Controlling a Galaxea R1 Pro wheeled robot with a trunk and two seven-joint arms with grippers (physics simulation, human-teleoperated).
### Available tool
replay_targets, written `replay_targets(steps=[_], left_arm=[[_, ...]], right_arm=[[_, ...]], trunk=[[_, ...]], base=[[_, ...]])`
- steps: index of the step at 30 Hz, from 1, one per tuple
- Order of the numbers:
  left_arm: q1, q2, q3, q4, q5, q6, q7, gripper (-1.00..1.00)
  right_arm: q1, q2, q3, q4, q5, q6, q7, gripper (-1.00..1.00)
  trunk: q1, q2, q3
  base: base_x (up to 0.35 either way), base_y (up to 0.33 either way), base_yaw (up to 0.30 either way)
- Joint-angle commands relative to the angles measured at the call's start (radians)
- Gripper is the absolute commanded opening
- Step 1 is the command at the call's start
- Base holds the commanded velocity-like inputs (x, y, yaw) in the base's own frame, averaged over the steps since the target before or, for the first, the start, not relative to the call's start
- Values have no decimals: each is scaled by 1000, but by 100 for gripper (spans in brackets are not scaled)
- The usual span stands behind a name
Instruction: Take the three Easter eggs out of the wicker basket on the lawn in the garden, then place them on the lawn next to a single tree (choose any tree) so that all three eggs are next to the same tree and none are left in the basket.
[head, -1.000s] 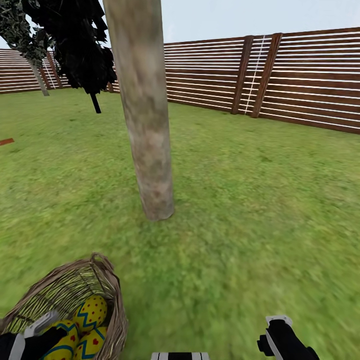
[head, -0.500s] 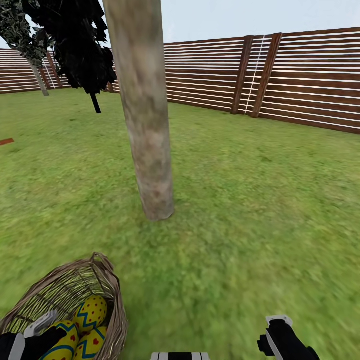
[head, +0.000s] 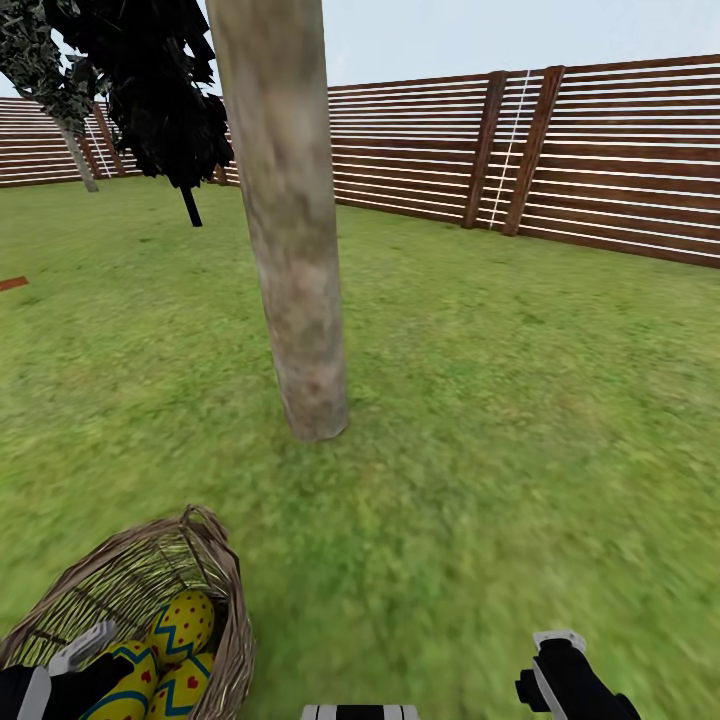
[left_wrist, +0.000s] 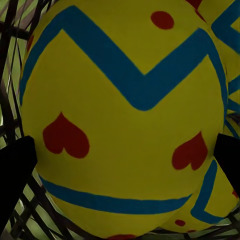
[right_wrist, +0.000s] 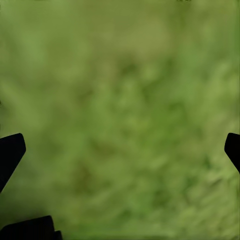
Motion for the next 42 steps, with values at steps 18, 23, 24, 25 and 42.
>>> replay_targets(steps=[18, 23, 24, 25, 42], left_arm=[[0, 1, -1, 3, -6, 17, -11, -100], [0, -9, -3, 3, -7, 14, -11, -100], [0, -9, -3, 3, -7, 15, -11, -100], [0, -10, -3, 3, -7, 15, -11, -100], [0, -8, -5, 4, -7, 14, -12, -100]], right_arm=[[-1, 3, -3, -1, 9, 7, 4, 100], [0, 5, -2, 0, 9, 6, 4, 100], [-1, 5, -2, 0, 9, 5, 4, 100], [0, 4, -2, 0, 9, 5, 4, 100], [-1, 8, -1, 32, 9, 5, 4, 100]], trunk=[[-5, 2, 38], [-7, 3, 57], [-7, 3, 61], [-8, 4, 65], [-15, 8, 131]], base=[[0, 0, 0], [-140, -4, 0], [-311, -82, 0], [-212, -77, 0], [-8, -3, -64]])
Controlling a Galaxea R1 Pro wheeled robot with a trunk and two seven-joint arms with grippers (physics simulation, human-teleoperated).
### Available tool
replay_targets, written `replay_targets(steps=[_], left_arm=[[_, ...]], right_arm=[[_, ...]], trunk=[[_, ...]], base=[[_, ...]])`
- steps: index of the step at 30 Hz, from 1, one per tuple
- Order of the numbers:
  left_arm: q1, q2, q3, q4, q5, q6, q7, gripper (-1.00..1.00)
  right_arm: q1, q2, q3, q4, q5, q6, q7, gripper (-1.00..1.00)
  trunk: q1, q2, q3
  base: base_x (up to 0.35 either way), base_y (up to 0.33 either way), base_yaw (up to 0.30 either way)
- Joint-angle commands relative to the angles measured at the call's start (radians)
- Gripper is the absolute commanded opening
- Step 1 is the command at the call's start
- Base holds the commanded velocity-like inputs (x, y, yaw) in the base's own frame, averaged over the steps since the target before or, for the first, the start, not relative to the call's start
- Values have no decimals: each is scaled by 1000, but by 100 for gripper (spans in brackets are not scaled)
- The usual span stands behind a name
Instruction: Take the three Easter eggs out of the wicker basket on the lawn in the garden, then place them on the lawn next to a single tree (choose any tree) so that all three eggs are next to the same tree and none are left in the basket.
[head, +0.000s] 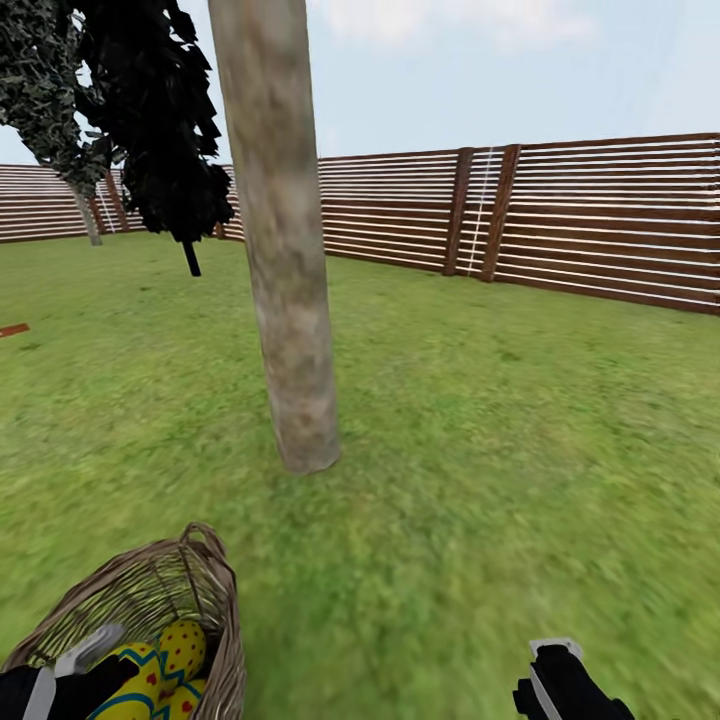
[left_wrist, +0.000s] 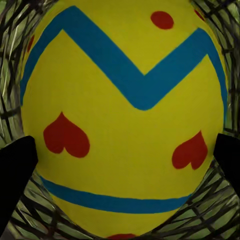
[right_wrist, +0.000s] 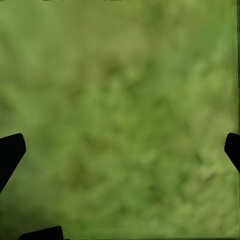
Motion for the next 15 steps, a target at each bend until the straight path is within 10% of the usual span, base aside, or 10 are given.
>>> replay_targets(steps=[1, 15], left_arm=[[0, 0, 2, -1, 7, 6, 0, -100], [0, -2, 2, 1, 7, 4, 0, -100]], right_arm=[[0, 1, -3, -1, 9, 5, 4, 100], [0, 2, -3, -1, 9, 3, 4, 100]], trunk=[[-1, 0, 3], [-7, 3, 57]], base=[[0, 0, -93], [0, 0, -5]])
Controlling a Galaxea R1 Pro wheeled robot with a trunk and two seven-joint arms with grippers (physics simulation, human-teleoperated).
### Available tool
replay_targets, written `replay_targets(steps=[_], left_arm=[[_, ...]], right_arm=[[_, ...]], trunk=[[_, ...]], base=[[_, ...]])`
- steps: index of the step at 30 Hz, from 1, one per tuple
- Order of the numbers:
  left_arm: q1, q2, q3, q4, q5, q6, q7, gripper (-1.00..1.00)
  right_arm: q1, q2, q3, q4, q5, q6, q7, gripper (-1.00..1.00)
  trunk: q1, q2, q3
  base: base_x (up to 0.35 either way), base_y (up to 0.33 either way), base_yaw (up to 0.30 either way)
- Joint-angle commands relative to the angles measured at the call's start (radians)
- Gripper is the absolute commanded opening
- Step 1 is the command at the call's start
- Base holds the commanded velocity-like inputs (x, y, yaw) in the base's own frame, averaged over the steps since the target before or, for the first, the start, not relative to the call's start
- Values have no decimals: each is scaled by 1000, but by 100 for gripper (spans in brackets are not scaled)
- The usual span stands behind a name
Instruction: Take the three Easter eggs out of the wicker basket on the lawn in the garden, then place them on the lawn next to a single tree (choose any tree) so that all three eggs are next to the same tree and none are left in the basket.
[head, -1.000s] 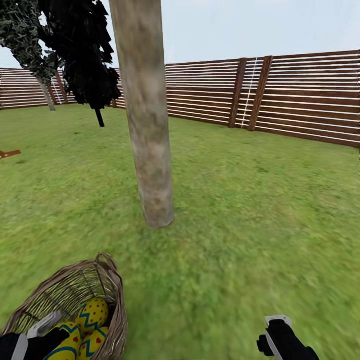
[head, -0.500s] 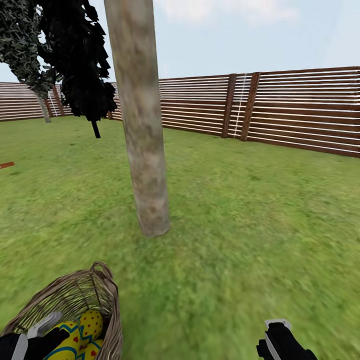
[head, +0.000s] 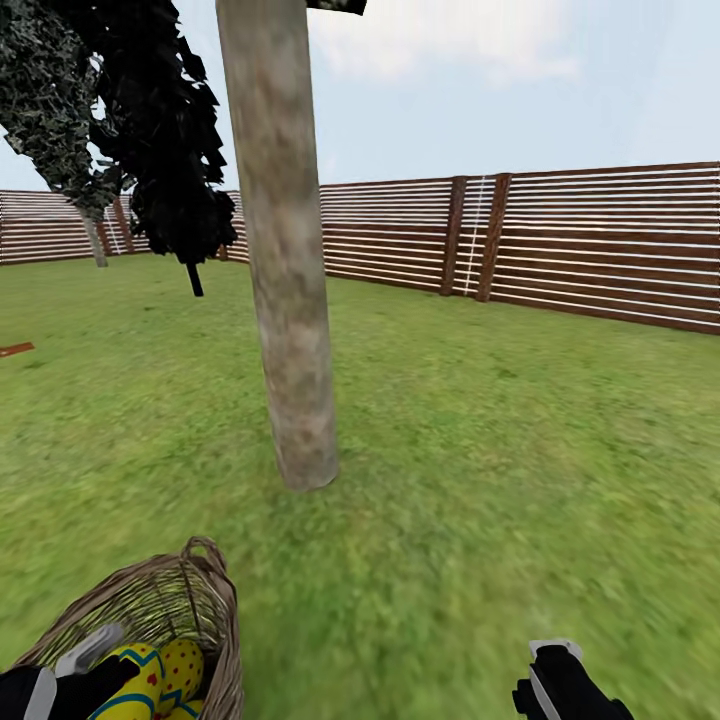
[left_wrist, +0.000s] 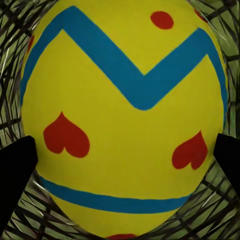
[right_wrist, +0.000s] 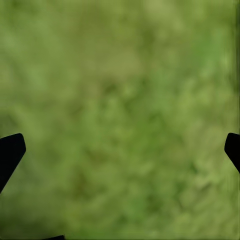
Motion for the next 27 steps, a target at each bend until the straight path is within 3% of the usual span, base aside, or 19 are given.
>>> replay_targets(steps=[1, 16, 17, 18, 20, 22, 23, 27], left_arm=[[-1, 0, 2, -1, 6, 6, 0, -100], [-1, 5, -7, -7, 4, 9, -1, -100], [-1, 11, -24, -10, 3, 10, -1, -100], [-1, 32, -69, -12, 1, 11, -1, -100], [-1, 87, -196, -6, 2, 21, -3, -100], [-1, 105, -295, -3, 2, 51, -46, -100], [-1, 108, -315, -3, 0, 58, -70, -100], [-1, 110, -329, -3, -2, 63, -85, -100]], right_arm=[[0, 1, -3, -1, 9, 5, 4, 100], [0, 1, -3, -1, 9, 5, 4, 100], [0, 1, -3, -1, 9, 5, 3, 100], [0, 1, -3, 0, 9, 4, 4, 100], [0, 1, -3, 1, 9, 4, 4, 100], [0, -1, -4, 1, 9, 2, 4, 100], [0, -1, -4, 0, 8, -4, 4, 100], [0, 1, -3, 0, 9, -10, 3, 100]], trunk=[[-1, 0, 3], [-14, 17, 60], [-18, 24, 63], [-22, 31, 66], [-29, 45, 72], [-37, 59, 78], [-41, 66, 81], [-56, 94, 94]], base=[[0, 0, 0], [0, 0, 0], [0, 0, 0], [0, 0, 0], [0, 0, 0], [0, 0, 0], [0, 0, 0], [0, 0, 0]])
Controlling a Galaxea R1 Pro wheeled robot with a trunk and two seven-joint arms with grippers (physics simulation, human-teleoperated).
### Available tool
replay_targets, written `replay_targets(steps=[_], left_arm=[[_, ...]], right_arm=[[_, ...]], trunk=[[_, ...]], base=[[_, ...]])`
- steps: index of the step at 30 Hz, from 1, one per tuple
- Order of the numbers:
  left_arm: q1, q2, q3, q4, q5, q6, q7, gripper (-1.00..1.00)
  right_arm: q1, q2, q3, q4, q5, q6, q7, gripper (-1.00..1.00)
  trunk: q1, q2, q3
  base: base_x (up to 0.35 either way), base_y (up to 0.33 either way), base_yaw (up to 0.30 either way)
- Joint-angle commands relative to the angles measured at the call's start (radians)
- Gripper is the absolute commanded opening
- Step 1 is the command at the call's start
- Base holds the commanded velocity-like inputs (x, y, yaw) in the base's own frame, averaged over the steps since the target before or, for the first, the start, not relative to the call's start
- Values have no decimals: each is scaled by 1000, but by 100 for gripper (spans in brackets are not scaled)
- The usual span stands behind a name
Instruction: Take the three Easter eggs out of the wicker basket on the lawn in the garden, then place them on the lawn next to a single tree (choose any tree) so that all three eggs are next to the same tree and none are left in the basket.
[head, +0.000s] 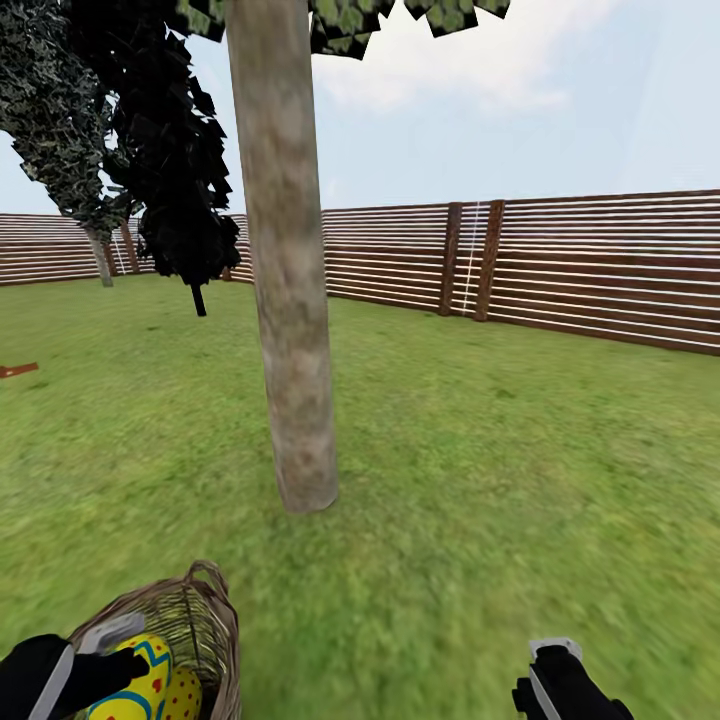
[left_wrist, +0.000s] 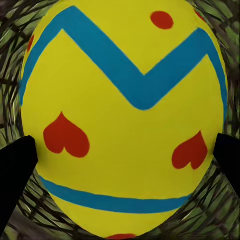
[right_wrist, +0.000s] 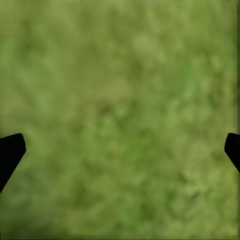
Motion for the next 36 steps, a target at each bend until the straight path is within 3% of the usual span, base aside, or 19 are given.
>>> replay_targets(steps=[1, 21, 24, 36], left_arm=[[0, -2, 1, -1, 8, 6, 2, -100], [0, -10, 14, -1, 13, 5, 7, -100], [0, -12, 13, 0, 16, 3, 3, -100], [0, -14, 9, 22, 15, -3, 3, -100]], right_arm=[[0, 0, -4, -1, 9, 5, 3, 100], [0, 0, -4, -1, 9, 5, 3, 100], [0, -1, -4, -1, 9, 5, 3, 100], [0, -1, -4, -1, 9, 5, 3, 100]], trunk=[[-4, 7, 2], [-81, 147, 65], [-81, 147, 65], [-119, 217, 96]], base=[[0, 0, 0], [-49, 4, 0], [-22, -18, 0], [-263, -187, 0]])
